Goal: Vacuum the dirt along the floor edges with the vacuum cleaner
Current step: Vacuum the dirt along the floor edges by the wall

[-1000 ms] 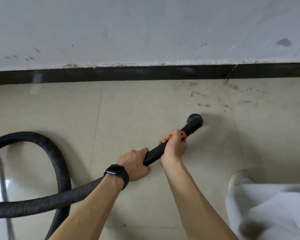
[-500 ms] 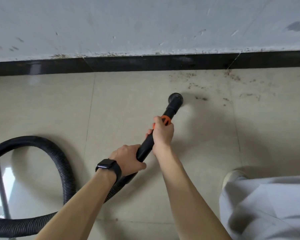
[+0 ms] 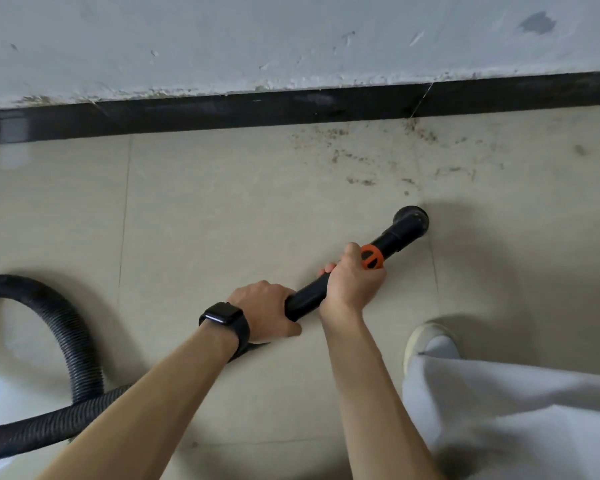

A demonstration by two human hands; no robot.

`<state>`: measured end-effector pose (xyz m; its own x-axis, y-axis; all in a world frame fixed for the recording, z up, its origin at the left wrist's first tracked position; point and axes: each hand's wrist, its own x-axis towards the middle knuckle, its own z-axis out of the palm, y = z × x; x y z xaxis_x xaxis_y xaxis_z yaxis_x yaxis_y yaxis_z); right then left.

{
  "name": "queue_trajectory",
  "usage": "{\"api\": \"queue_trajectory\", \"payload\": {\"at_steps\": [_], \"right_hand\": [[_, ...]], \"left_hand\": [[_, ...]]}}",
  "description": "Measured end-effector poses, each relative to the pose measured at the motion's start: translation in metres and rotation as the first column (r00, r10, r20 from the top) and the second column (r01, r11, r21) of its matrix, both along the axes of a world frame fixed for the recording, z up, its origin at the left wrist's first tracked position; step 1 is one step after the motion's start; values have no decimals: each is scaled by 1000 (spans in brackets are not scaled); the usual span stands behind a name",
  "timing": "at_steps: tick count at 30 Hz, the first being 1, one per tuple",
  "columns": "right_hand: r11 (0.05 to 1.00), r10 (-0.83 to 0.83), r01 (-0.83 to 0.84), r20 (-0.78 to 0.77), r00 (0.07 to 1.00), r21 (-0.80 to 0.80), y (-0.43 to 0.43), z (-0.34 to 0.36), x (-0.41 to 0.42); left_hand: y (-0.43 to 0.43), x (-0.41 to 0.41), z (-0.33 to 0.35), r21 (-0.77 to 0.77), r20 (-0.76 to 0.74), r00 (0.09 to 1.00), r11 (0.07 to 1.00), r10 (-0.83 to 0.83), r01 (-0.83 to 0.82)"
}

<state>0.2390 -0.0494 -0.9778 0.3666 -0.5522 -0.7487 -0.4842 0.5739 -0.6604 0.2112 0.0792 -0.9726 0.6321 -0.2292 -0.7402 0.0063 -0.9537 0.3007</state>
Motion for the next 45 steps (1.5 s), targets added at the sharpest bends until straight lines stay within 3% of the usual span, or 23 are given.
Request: {"api": "queue_trajectory", "payload": {"at_steps": [6,12,16,20,24,28,31,33,36,40,42,45], "right_hand": [[998,13,-14,12,1000,55,-19,-3,12],[947,259,-255,4,966,192,49,-2,4],[827,547,-525,-71,834,200,80,12,19],[552,832,-820,-171,528,151,87,38,43],[296,950,-938,-154,270,179,80,71,70],[211,967,-977,-148,207,9,75,89,95],[196,971,-979,-130,202,-56,71,97,98],[238,963,-968,-110,246,-75,68,100,95],[262,956,-961,-109,271,-94,65,102,83],[231,950,-965,-185,251,-125,52,105,65],[238,945,-963,-198,260,-128,40,107,62],[296,925,-946,-209,318,-130,23,107,59]], "left_hand": [[-20,14,0,-2,29,999,1000,-30,30],[46,-5,8,57,-80,970,972,231,-227],[85,-8,24,-41,-120,860,863,496,-503],[104,-7,37,-137,-186,808,799,559,-585],[108,2,48,-268,-244,769,721,591,-639],[93,16,53,-451,-375,697,537,611,-713],[85,20,54,-501,-441,690,480,574,-720],[82,23,54,-505,-481,679,457,555,-732],[75,39,60,-460,-542,701,535,463,-709],[66,62,69,-297,-500,838,866,217,-402],[59,66,70,-257,-465,868,912,173,-320],[47,58,70,-239,-419,884,915,206,-326]]}}
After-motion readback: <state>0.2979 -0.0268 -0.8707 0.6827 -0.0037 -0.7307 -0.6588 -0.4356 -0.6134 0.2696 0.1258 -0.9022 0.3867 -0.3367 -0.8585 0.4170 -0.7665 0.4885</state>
